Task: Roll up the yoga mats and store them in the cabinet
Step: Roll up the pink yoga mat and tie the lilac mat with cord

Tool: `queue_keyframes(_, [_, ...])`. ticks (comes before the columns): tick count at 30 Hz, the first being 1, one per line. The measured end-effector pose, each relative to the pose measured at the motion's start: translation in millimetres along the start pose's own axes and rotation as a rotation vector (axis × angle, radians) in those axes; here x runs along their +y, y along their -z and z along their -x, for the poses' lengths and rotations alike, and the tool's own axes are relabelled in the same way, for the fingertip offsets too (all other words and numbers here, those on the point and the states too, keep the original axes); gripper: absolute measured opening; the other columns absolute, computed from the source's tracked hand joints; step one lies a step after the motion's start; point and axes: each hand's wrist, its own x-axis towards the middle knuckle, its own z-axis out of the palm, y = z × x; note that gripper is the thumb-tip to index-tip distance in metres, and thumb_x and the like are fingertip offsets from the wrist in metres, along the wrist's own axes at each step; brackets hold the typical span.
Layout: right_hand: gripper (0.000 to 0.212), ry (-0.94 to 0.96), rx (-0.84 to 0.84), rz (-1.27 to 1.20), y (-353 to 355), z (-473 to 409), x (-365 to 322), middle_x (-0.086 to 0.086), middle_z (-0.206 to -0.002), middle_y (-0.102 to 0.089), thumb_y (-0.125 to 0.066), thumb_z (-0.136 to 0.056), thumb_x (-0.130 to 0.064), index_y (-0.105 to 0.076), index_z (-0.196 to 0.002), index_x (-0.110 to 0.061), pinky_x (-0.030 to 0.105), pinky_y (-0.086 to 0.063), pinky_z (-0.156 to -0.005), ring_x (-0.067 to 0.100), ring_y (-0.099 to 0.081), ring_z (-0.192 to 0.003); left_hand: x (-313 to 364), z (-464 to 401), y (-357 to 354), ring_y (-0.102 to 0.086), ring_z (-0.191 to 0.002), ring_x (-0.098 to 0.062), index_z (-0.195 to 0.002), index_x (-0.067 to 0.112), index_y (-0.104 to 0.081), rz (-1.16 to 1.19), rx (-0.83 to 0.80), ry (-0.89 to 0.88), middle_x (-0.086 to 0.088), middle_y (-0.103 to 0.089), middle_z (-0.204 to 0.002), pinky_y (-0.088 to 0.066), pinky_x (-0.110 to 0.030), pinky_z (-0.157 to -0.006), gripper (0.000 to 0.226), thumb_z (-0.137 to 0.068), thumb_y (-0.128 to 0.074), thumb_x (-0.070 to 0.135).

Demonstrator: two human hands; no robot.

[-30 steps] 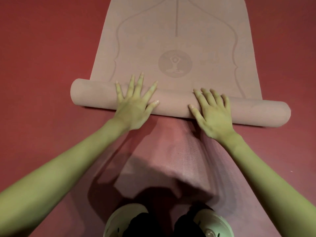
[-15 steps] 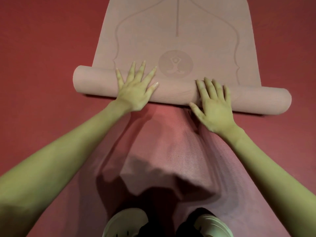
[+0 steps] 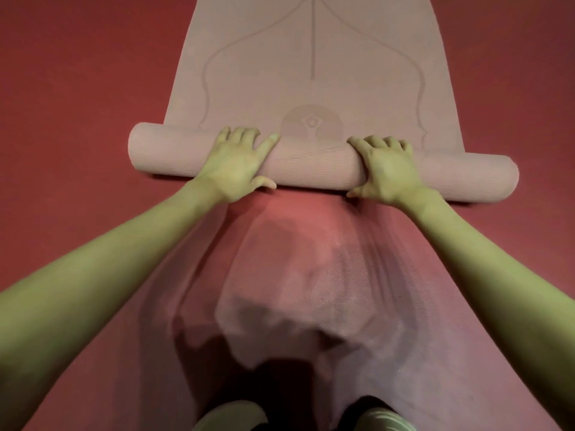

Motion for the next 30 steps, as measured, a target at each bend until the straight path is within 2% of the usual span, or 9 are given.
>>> queue_keyframes(6, [0.092,0.016,-0.044,-0.049,12,18,-3,0.013,-0.121,-0.058,-0.087,-0.056,-0.046,-0.048,-0.135,-0.021,0.046,-0.034,-0.095,0.04,-0.05,-0.111,7,19,10,-0.04,-0.126,-0.039,-0.15,0.015,-0.026,0.017,-0.02,-0.012,-0.022,-0.042,-0.139,-0.026,-0.05,-0.107,0.086,-0.083,-0.055,0.061])
queue_keyframes(11, [0.091,0.035,-0.072,-0.13,3,75,-22,0.006,-0.119,-0.061,-0.085,-0.054,-0.049,-0.05,-0.134,-0.026,0.042,-0.034,-0.091,0.037,-0.051,-0.107,26,82,8,-0.052,-0.112,-0.041,-0.142,0.01,-0.041,0.069,0.011,-0.065,-0.023,-0.054,-0.125,-0.039,-0.053,-0.098,0.084,-0.077,-0.06,0.059])
queue_keyframes(15, [0.088,0.057,-0.089,-0.162,-4,123,-36,0.0,-0.121,-0.061,-0.08,-0.055,-0.055,-0.049,-0.134,-0.032,0.04,-0.033,-0.089,0.033,-0.051,-0.107,40,130,8,-0.051,-0.113,-0.04,-0.143,0.012,-0.04,0.106,-0.015,-0.076,-0.02,-0.053,-0.127,-0.039,-0.053,-0.098,0.082,-0.08,-0.058,0.06])
queue_keyframes(19, [0.08,0.068,-0.158,-0.171,-4,142,-43,-0.001,-0.115,-0.062,-0.078,-0.056,-0.055,-0.052,-0.128,-0.033,0.04,-0.033,-0.088,0.033,-0.052,-0.105,48,153,5,-0.05,-0.115,-0.037,-0.143,0.013,-0.04,0.171,-0.082,-0.081,-0.017,-0.053,-0.127,-0.038,-0.051,-0.1,0.081,-0.081,-0.042,0.065])
queue_keyframes(24, [0.084,0.033,-0.298,-0.327,4,124,-37,-0.003,-0.107,-0.069,-0.088,-0.045,-0.051,-0.059,-0.122,-0.035,0.041,-0.042,-0.094,0.03,-0.059,-0.105,63,158,5,-0.042,-0.127,-0.034,-0.142,0.01,-0.041,0.239,0.074,-0.111,-0.018,-0.047,-0.135,-0.031,-0.049,-0.109,0.069,-0.087,-0.06,0.045])
queue_keyframes(28, [0.082,0.004,-0.424,-0.448,10,107,-30,-0.011,-0.105,-0.069,-0.089,-0.043,-0.045,-0.061,-0.12,-0.037,0.04,-0.046,-0.096,0.017,-0.061,-0.104,79,150,-4,-0.037,-0.133,-0.04,-0.148,0.012,-0.033,0.106,-0.004,-0.058,-0.023,-0.041,-0.143,-0.027,-0.061,-0.109,0.078,-0.089,-0.035,0.062])
queue_keyframes(30, [0.079,0.04,-0.346,-0.431,7,111,-28,-0.004,-0.114,-0.068,-0.088,-0.05,-0.042,-0.06,-0.124,-0.03,0.041,-0.043,-0.099,0.022,-0.06,-0.108,77,142,-8,-0.04,-0.131,-0.039,-0.148,0.012,-0.032,0.089,-0.034,-0.029,-0.022,-0.044,-0.141,-0.026,-0.063,-0.108,0.077,-0.09,-0.029,0.062])
